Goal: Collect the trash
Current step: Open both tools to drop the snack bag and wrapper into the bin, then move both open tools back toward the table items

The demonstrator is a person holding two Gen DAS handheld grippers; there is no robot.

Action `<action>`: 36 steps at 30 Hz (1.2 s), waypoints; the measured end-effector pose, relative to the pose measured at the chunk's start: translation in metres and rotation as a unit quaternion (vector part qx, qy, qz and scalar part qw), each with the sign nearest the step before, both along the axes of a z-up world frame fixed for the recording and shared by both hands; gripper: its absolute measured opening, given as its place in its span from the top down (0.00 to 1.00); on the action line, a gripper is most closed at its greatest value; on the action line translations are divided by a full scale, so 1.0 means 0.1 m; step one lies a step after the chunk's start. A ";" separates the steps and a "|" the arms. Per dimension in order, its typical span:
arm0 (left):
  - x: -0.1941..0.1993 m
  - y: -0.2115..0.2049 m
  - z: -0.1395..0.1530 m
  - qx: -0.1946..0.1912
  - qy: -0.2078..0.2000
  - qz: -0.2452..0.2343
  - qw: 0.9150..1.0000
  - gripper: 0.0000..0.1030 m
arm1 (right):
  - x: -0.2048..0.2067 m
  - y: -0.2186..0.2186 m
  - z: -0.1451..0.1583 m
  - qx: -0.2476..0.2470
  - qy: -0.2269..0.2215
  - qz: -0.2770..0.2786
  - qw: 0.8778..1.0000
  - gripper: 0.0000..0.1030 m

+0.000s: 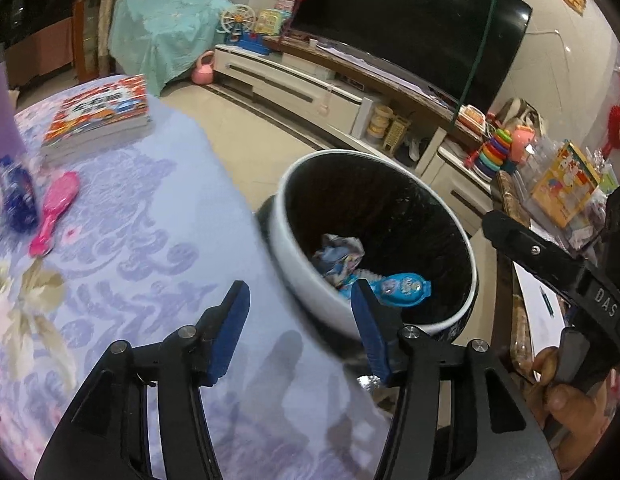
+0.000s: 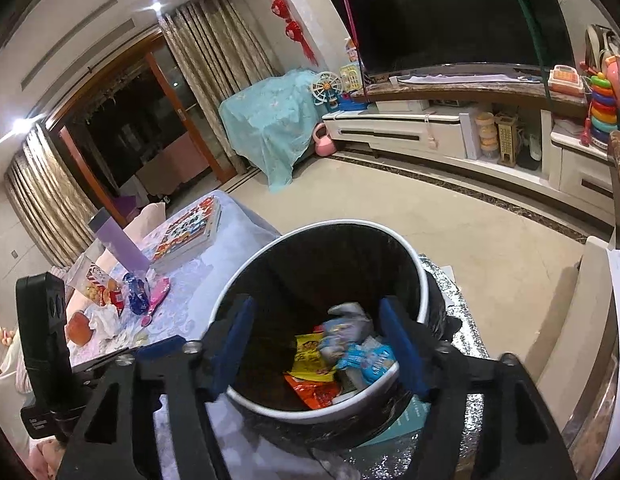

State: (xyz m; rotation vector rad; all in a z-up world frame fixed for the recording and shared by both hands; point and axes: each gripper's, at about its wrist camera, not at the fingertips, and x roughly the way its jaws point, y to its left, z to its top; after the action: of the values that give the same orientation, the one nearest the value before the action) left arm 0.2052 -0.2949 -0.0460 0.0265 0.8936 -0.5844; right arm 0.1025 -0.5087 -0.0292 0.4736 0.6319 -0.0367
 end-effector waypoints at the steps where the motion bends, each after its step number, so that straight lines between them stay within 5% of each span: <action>1: -0.02 0.06 0.00 -0.001 -0.001 0.007 1.000 0.48 | -0.01 0.03 0.01 -0.001 -0.002 0.001 1.000 0.26; 9: -0.18 0.74 -0.05 -0.009 0.001 0.064 0.998 0.40 | -0.08 0.45 0.06 0.000 -0.019 0.025 1.000 0.09; 22: -0.32 1.94 -0.14 -0.025 0.010 0.160 0.987 0.39 | 0.08 1.32 0.01 0.011 -0.017 0.106 0.994 0.08; 36: -0.28 2.70 -0.25 -0.020 0.019 0.228 0.973 0.38 | 0.34 2.09 -0.09 0.003 -0.004 0.176 0.984 0.08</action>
State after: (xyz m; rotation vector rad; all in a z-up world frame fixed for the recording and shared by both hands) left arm 0.1769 -0.0250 -0.0713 -0.2229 0.8876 -0.1730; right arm 0.1364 -0.2999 -0.0385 0.3621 0.6996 0.3016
